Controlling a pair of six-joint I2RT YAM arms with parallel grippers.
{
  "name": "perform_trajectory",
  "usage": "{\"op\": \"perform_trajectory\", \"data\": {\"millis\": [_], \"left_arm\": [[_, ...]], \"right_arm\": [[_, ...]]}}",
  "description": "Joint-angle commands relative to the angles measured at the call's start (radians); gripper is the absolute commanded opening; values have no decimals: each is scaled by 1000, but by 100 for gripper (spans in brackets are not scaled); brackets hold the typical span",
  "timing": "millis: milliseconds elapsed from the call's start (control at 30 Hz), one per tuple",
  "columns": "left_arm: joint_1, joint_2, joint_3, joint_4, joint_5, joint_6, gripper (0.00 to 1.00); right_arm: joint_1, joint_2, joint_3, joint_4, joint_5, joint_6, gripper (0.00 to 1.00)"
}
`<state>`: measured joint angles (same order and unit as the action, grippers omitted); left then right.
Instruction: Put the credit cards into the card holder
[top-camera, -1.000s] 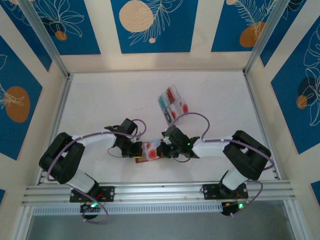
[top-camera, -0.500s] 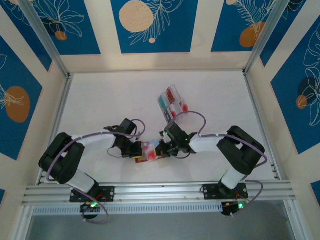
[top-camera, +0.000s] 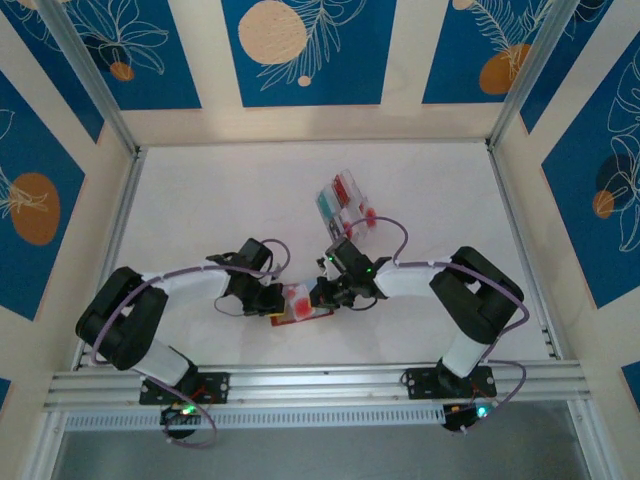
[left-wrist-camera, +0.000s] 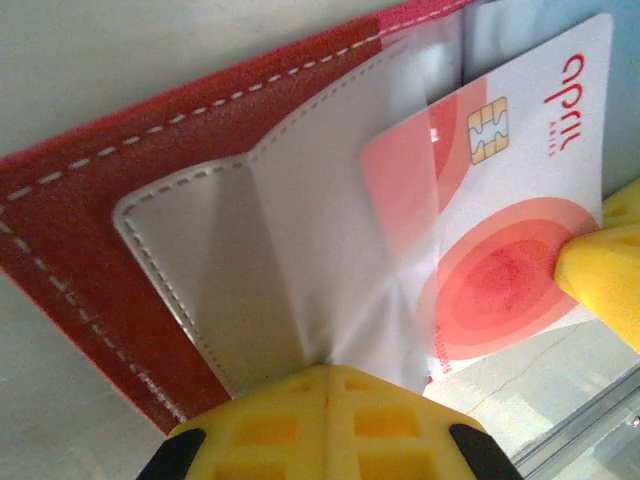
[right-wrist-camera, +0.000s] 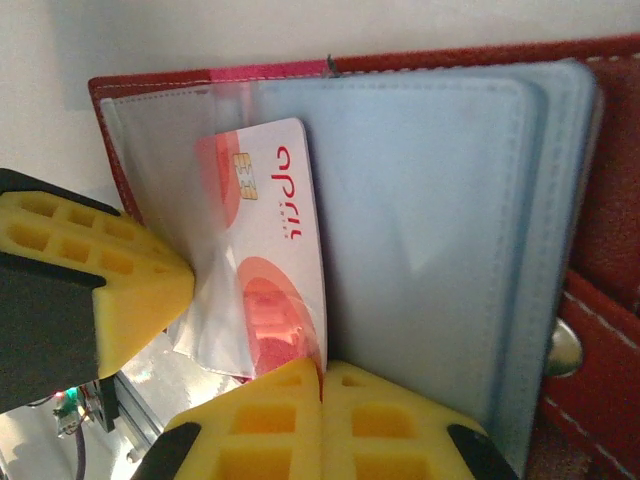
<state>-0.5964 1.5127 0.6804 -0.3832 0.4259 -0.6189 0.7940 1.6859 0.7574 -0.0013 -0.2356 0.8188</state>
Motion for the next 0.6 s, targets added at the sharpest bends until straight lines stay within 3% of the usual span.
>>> {"op": "perform_trajectory", "data": {"millis": [0,567], "left_arm": [[3,41,-58,-67,-75,11,0],[3,47,-63,-76,-93,30,0]], "right_arm": [[-11,28,10,-68,62,5,0],[-27,91,66,-58,21,41,0]]}}
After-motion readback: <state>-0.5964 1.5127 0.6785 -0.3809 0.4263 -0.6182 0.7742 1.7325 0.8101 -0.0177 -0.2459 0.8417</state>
